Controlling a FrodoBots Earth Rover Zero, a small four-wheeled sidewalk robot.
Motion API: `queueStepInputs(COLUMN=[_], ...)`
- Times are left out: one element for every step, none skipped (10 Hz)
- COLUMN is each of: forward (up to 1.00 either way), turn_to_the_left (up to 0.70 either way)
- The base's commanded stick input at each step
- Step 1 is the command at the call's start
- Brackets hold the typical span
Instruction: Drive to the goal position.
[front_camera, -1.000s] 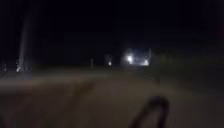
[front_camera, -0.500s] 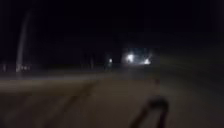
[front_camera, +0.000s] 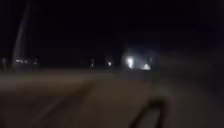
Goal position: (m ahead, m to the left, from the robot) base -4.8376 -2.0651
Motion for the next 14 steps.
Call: queueStepInputs(forward=[0.00, 0.00, 0.00, 0.00, 0.00, 0.00, 0.00, 0.00, 0.00, 0.00, 0.00, 0.00, 0.00, 0.00], turn_to_the_left=[0.00, 0.00, 0.00, 0.00, 0.00, 0.00, 0.00, -0.31, -0.45, -0.45, -0.45, -0.45, -0.45, -0.45])
